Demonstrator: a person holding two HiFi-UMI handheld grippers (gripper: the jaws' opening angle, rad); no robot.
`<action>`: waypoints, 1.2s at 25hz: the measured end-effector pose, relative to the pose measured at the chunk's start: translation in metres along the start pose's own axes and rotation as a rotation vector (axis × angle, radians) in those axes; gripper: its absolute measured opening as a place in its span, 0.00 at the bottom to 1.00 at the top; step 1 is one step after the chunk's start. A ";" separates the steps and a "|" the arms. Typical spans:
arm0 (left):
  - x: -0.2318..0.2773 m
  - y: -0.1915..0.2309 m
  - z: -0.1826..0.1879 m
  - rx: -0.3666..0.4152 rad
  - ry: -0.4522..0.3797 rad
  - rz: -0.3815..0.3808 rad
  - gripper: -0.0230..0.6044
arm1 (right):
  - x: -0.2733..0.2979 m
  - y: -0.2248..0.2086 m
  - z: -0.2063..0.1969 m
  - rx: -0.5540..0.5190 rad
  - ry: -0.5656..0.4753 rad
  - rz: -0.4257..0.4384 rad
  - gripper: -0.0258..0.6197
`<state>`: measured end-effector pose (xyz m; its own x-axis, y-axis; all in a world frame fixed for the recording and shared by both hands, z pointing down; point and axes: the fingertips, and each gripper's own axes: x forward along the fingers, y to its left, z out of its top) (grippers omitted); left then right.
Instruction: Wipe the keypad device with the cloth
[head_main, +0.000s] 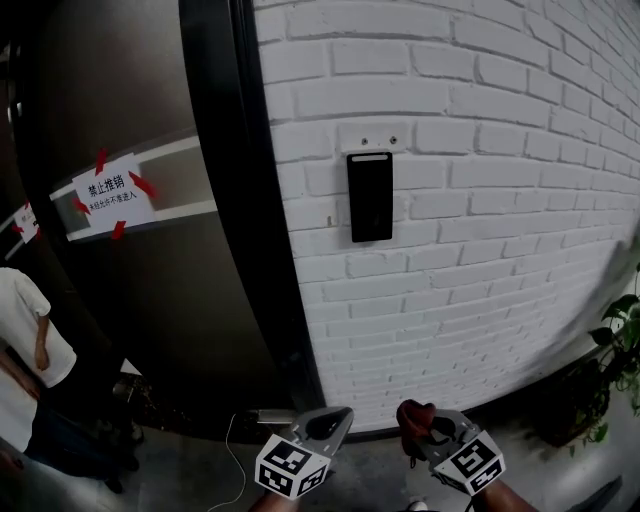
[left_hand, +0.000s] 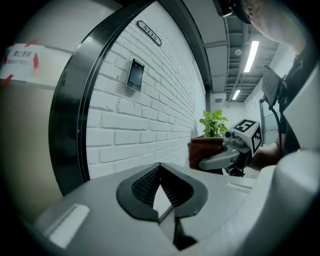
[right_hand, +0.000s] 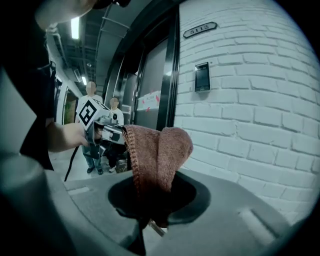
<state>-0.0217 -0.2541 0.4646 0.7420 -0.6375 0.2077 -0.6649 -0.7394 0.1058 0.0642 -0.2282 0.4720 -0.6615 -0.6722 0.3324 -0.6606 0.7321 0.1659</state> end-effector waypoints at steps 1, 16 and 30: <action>0.002 -0.001 0.001 -0.002 -0.001 0.007 0.06 | 0.001 -0.006 0.002 -0.033 0.003 -0.001 0.13; 0.004 -0.008 0.009 0.031 0.028 -0.014 0.06 | 0.022 -0.081 0.166 -0.877 -0.005 -0.325 0.13; -0.011 -0.005 0.007 0.019 0.027 -0.023 0.06 | 0.049 -0.137 0.324 -1.243 -0.011 -0.670 0.13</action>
<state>-0.0258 -0.2451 0.4548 0.7545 -0.6140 0.2319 -0.6454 -0.7583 0.0920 0.0072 -0.3975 0.1645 -0.3579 -0.9231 -0.1407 -0.1107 -0.1076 0.9880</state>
